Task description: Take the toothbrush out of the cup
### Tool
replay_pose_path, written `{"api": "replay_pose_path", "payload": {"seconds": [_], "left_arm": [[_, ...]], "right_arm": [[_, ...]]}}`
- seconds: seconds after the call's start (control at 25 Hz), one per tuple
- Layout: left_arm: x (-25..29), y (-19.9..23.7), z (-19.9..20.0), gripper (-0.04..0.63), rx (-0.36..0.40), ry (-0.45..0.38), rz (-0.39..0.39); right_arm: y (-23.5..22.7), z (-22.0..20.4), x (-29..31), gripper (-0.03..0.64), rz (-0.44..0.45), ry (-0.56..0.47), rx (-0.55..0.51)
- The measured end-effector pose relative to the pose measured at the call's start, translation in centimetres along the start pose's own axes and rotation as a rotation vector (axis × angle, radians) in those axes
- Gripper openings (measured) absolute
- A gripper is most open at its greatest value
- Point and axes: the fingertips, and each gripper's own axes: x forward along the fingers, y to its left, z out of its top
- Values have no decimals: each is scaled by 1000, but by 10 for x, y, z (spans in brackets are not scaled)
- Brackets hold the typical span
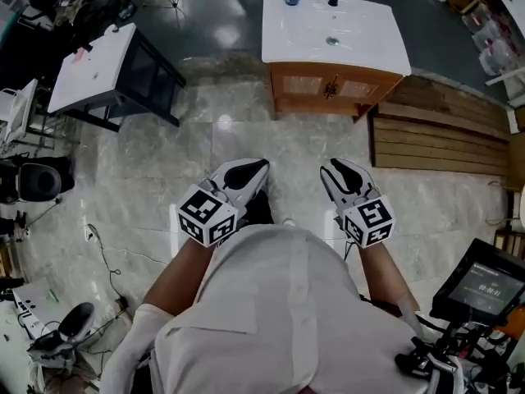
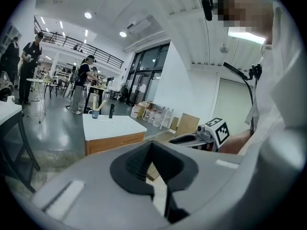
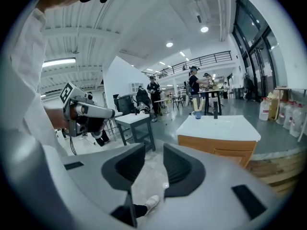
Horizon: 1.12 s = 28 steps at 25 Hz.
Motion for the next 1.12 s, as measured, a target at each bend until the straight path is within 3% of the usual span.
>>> {"api": "replay_pose_path", "payload": {"seconds": [0.52,0.8,1.12], "left_arm": [[56,161,76,6,22,-9,-135],[58,237,89,6,26,11,-96],[92,286,106,6,0,-4,-31]], "right_arm": [[-84,86,140,92,-164,7,76],[-134,134,208,96,-235,-66,113],[-210,167,272,122,-233,-87,95]]}}
